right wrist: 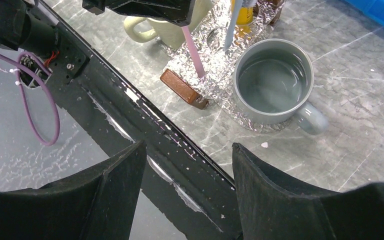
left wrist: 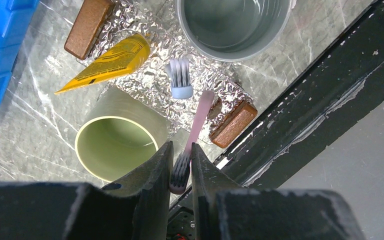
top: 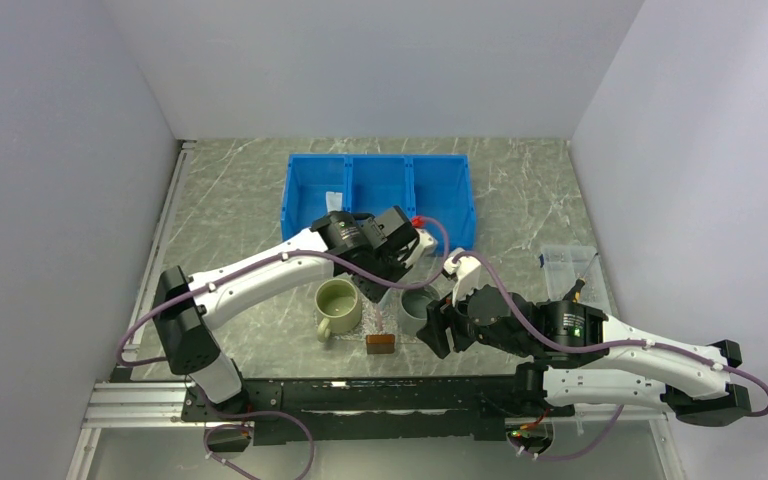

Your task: Prepare toiletry sets of a toothbrush and toothpaste on the tray

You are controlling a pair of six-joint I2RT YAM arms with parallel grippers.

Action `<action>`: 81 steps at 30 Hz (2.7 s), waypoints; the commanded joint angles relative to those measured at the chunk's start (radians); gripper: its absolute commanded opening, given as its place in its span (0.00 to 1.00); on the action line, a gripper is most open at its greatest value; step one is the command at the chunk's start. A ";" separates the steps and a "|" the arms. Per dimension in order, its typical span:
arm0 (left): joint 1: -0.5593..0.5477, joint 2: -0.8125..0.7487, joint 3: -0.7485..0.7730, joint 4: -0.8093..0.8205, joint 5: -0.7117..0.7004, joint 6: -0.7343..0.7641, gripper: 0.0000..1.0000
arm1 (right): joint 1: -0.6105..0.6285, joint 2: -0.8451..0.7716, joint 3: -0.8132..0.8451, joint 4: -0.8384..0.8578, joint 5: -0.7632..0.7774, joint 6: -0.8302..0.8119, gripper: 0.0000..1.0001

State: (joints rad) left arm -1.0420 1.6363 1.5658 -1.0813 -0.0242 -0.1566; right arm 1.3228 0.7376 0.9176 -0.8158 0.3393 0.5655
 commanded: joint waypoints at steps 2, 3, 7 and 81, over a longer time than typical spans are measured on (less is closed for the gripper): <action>0.011 0.019 0.043 0.003 -0.011 0.016 0.25 | 0.002 -0.011 -0.006 0.034 0.009 -0.013 0.66; 0.014 0.020 0.043 0.003 -0.012 0.016 0.25 | 0.003 -0.011 -0.006 0.034 0.009 -0.013 0.66; 0.023 0.027 0.046 0.008 -0.010 0.017 0.25 | 0.002 -0.012 -0.006 0.033 0.010 -0.013 0.66; 0.105 0.082 0.132 -0.001 -0.020 0.058 0.39 | 0.002 -0.014 -0.008 0.025 0.023 -0.016 0.69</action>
State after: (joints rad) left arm -0.9409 1.7187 1.6516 -1.0813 -0.0250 -0.1154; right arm 1.3228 0.7258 0.9051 -0.8154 0.3401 0.5606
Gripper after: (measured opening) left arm 0.385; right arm 0.691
